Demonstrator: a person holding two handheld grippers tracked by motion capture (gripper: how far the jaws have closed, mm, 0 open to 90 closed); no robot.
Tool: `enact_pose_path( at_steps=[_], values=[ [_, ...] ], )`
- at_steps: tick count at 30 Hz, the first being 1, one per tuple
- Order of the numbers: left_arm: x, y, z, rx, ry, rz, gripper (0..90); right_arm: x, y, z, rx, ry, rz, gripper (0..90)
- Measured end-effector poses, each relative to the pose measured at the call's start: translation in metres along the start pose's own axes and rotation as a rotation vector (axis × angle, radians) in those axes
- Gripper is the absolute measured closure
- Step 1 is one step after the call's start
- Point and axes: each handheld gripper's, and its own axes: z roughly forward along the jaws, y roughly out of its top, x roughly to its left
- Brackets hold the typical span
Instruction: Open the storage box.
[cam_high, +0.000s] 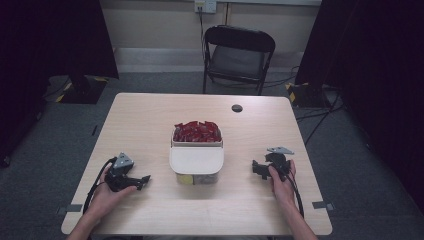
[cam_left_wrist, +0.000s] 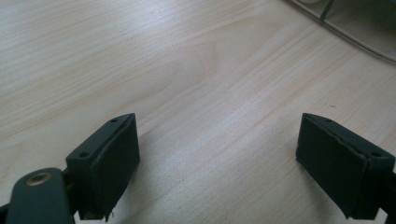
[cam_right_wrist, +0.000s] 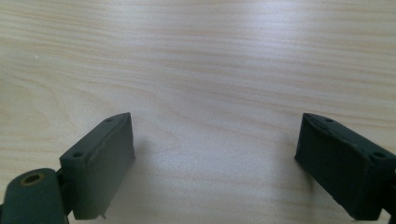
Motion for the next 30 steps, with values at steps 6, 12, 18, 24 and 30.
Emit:
enact_pose_path(
  at_steps=[6, 12, 18, 24, 30],
  values=[
    [0.0, 0.0, 0.0, 0.001, -0.002, 0.002, 12.8, -0.001, 0.001, -0.001, 0.009, 0.008, 0.001, 12.6],
    [0.001, 0.001, 0.001, 0.0, -0.001, 0.001, 12.8, -0.003, 0.002, -0.005, 0.031, 0.012, 0.005, 13.9],
    [0.0, 0.001, 0.001, 0.002, 0.002, 0.002, 12.8, -0.002, 0.003, -0.01, 0.017, 0.036, -0.006, 14.1],
    [0.0, 0.001, 0.001, 0.001, 0.002, 0.001, 12.9, 0.002, 0.007, -0.023, -0.03, 0.092, -0.02, 14.2],
    [0.0, 0.001, 0.0, 0.001, 0.003, 0.001, 12.9, 0.004, 0.013, -0.036, -0.064, 0.128, -0.014, 14.5]
  ],
)
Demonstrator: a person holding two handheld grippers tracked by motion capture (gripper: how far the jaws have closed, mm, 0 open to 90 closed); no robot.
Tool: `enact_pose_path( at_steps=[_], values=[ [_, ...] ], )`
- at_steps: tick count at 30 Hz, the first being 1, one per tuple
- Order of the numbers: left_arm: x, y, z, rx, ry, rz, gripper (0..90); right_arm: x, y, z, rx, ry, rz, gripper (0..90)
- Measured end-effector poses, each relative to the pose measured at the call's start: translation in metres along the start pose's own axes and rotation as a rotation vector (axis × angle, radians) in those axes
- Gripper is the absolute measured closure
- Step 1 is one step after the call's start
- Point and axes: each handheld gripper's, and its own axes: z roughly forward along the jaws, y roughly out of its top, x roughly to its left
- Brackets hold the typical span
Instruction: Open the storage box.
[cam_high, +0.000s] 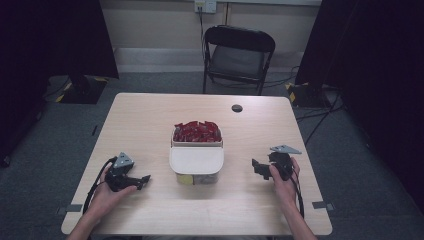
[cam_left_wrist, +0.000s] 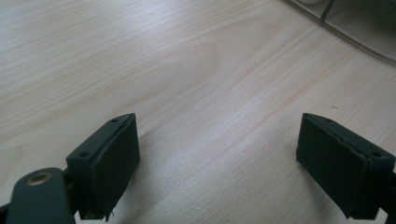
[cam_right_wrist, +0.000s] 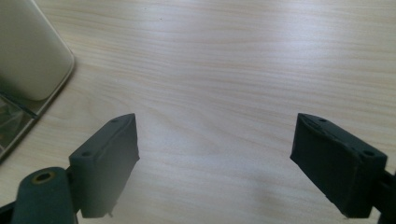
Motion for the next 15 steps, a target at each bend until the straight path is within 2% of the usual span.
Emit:
enact_pose_path(
  at_steps=[2, 4, 5, 10, 12, 13, 14, 15],
  values=[
    [0.0, 0.0, 0.0, 0.0, 0.0, 0.0, 12.9, 0.003, 0.002, -0.003, -0.005, 0.016, -0.007, 14.3],
    [0.0, 0.0, 0.0, 0.001, -0.001, 0.001, 12.9, 0.011, 0.003, -0.006, 0.005, 0.032, -0.045, 14.3],
    [0.0, 0.0, 0.0, 0.001, -0.001, 0.001, 12.9, 0.011, 0.003, -0.006, 0.005, 0.032, -0.045, 14.3],
    [0.0, 0.0, 0.0, 0.0, 0.0, 0.0, 12.9, 0.028, 0.002, -0.014, -0.007, 0.095, -0.086, 14.2],
    [0.0, 0.0, 0.0, 0.0, 0.0, 0.0, 12.9, 0.034, 0.003, -0.017, -0.015, 0.098, -0.095, 14.1],
    [0.0, 0.0, 0.0, 0.0, 0.0, 0.0, 12.9, 0.038, 0.004, -0.018, -0.02, 0.088, -0.11, 14.1],
    [0.0, 0.0, 0.0, 0.0, 0.0, 0.0, 12.9, 0.045, 0.004, -0.021, -0.029, 0.101, -0.13, 14.2],
    [0.0, 0.0, 0.0, 0.0, 0.0, 0.0, 12.9, 0.045, 0.004, -0.021, -0.029, 0.101, -0.13, 14.2]
  ],
)
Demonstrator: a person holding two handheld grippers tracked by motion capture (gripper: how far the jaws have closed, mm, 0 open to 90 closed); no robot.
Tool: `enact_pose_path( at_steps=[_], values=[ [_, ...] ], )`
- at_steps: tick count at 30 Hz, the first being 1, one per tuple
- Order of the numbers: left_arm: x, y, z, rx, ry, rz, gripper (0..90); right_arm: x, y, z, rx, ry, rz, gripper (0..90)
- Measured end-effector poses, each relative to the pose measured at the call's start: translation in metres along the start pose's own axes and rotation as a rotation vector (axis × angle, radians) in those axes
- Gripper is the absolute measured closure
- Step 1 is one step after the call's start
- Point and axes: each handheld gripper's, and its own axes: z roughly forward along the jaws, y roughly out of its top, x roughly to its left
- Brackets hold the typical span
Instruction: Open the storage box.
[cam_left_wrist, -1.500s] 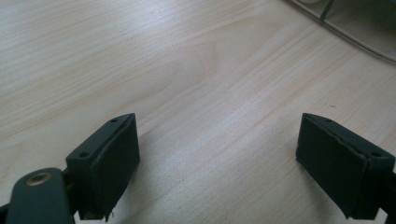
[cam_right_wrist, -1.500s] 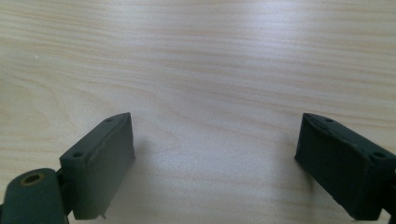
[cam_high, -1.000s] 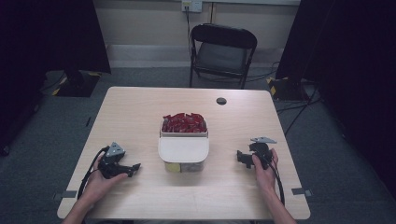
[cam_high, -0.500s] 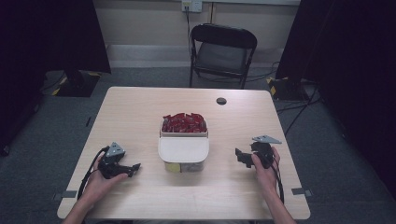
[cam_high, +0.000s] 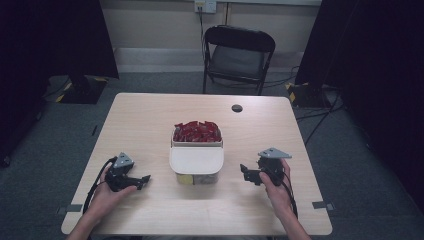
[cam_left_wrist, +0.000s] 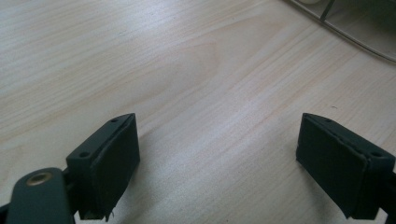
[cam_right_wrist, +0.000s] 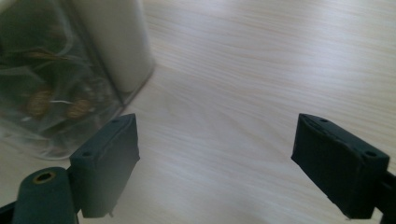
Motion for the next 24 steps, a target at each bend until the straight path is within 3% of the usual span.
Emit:
enact_pose_path(
  at_steps=[3, 6, 8, 10, 24],
  values=[
    [0.0, 0.0, 0.0, 0.0, 0.0, 0.0, 12.9, 0.01, 0.003, 0.0, -0.001, 0.036, -0.024, 14.3],
    [0.0, 0.0, 0.0, 0.0, 0.0, 0.0, 12.9, 0.017, 0.006, 0.001, -0.002, 0.102, -0.03, 14.3],
    [0.0, 0.0, 0.0, 0.0, 0.0, 0.0, 12.9, 0.026, 0.005, 0.002, 0.005, 0.119, -0.056, 15.1],
    [0.0, 0.0, 0.0, 0.0, 0.0, 0.0, 12.9, 0.028, 0.005, 0.002, 0.011, 0.135, -0.045, 15.1],
    [0.0, 0.0, 0.0, 0.0, 0.0, 0.0, 12.9, 0.057, 0.013, 0.013, 0.017, 0.233, -0.11, 14.1]
  ],
)
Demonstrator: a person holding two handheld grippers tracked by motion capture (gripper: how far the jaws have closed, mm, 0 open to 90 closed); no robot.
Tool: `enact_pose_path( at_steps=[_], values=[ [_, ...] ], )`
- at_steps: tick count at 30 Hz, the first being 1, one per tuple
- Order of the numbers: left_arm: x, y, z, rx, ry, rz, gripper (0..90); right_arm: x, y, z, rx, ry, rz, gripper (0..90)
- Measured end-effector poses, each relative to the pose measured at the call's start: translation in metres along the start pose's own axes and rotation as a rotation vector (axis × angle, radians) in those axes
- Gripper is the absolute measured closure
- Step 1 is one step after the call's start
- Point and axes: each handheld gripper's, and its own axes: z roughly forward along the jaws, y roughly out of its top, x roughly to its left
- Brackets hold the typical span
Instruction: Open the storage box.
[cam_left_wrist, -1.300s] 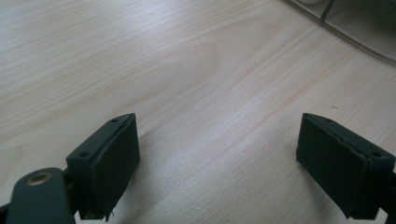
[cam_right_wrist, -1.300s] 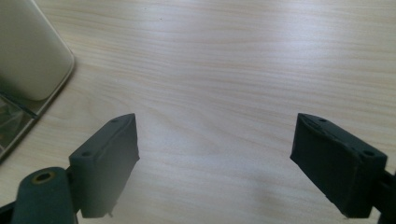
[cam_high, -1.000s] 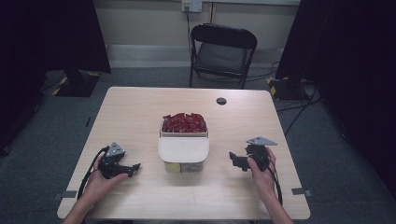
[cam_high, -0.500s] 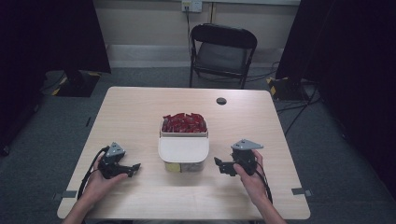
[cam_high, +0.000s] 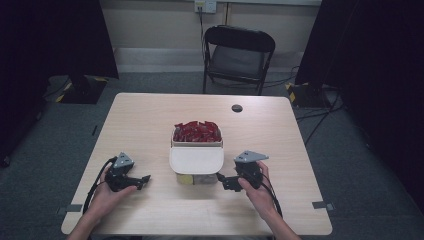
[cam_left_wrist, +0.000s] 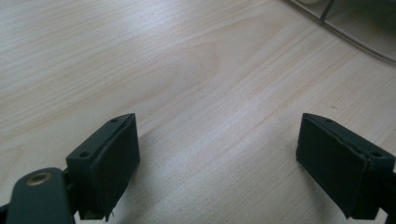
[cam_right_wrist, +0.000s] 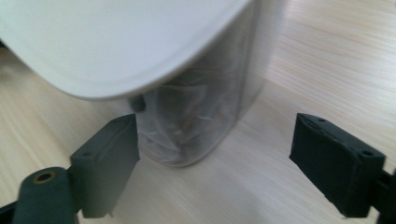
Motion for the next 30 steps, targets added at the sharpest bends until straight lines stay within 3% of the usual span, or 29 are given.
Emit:
enact_pose_path(
  at_steps=[6, 30],
  values=[
    [0.0, 0.0, 0.0, 0.0, 0.0, 0.0, 12.9, 0.006, 0.003, 0.004, 0.009, 0.016, -0.017, 14.0],
    [0.0, 0.0, 0.0, 0.0, 0.0, 0.0, 12.9, 0.007, 0.014, -0.005, -0.043, 0.052, -0.008, 13.9]
  ],
)
